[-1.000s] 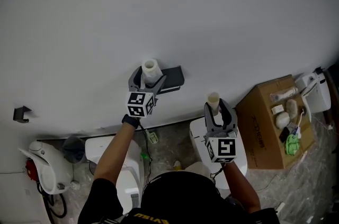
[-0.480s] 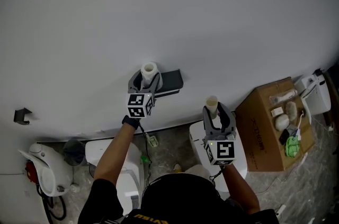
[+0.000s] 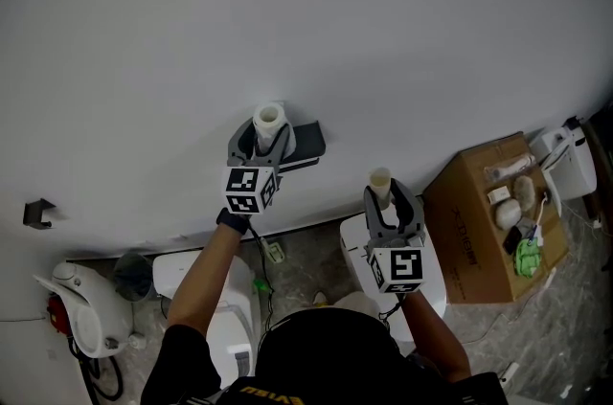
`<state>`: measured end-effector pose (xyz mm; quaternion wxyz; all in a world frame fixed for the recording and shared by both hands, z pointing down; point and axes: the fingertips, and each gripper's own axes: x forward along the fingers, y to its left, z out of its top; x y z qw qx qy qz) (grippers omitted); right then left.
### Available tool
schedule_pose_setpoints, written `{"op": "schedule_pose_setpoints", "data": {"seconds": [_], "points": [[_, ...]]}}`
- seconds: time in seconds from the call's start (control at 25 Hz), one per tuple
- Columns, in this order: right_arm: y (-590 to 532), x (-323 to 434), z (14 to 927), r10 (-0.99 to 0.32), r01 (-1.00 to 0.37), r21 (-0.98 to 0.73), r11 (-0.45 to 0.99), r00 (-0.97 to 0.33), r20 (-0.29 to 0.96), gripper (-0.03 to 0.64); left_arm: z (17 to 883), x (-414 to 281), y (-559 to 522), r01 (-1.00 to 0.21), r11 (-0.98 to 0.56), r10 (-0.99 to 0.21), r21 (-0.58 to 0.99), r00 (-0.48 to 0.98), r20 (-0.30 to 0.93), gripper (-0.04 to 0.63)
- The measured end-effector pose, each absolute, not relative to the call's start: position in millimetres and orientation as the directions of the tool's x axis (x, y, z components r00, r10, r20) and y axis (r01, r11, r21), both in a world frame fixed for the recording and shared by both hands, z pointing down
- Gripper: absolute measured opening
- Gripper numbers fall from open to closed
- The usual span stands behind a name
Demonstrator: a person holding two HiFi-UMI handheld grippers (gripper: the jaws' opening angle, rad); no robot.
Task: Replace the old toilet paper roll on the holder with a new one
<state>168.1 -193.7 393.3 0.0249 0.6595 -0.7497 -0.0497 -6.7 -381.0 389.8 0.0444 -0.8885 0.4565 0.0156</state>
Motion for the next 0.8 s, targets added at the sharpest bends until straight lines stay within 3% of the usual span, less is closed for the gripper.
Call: {"op": "schedule_pose_setpoints", "data": {"seconds": [0.24, 0.8], "points": [[-193, 170, 389, -0.992, -0.987, 0.11, 0.115, -0.121, -0.045, 0.183, 354, 25, -362, -0.766, -0.637, -0.756, -0.087, 0.643, -0.12, 0.278], [-183, 211, 398, -0.999, -0.996, 0.09, 0.018, -0.021, -0.031, 0.183, 363, 119, -320, -0.624, -0.736, -0.629, -0.262, 0.774, -0.073, 0.278]]}}
